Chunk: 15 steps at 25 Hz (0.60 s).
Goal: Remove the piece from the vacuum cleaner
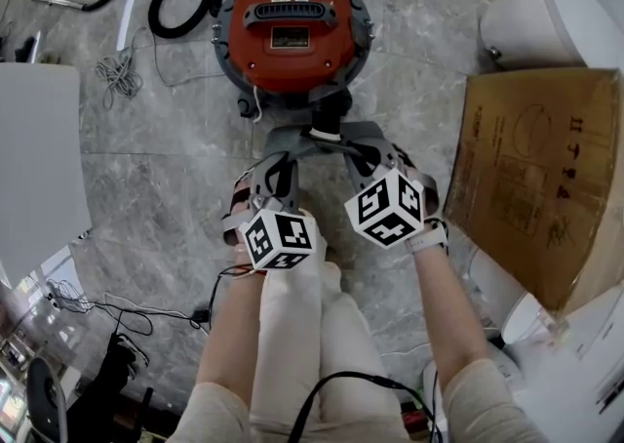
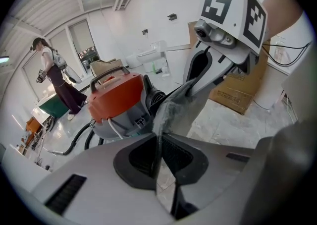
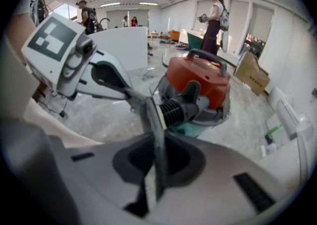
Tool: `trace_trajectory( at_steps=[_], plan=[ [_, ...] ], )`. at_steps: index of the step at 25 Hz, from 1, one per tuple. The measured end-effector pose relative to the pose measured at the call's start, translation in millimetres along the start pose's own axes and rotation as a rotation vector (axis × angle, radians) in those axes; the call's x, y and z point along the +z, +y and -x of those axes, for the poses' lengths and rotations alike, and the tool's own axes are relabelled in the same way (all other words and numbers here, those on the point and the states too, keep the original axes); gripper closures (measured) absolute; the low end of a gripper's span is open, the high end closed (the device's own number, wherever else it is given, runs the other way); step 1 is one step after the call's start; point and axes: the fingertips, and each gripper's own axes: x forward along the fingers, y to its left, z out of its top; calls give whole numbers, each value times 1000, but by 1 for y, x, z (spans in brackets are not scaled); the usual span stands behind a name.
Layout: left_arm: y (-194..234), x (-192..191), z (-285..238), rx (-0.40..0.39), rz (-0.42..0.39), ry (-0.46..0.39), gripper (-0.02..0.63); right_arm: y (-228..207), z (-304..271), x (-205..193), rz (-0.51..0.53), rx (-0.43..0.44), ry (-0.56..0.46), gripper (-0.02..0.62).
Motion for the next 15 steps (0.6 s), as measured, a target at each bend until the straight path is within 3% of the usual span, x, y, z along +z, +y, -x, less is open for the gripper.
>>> trace_trajectory(
  at_steps=[8,15],
  plan=[
    [-9,-10,-5,-34,15,20,560,3,-3,-6,-13,-8,-4,566],
    [0,0,3,-14,73,1,561,0,3,0,-32,-11,-10,566]
  ],
)
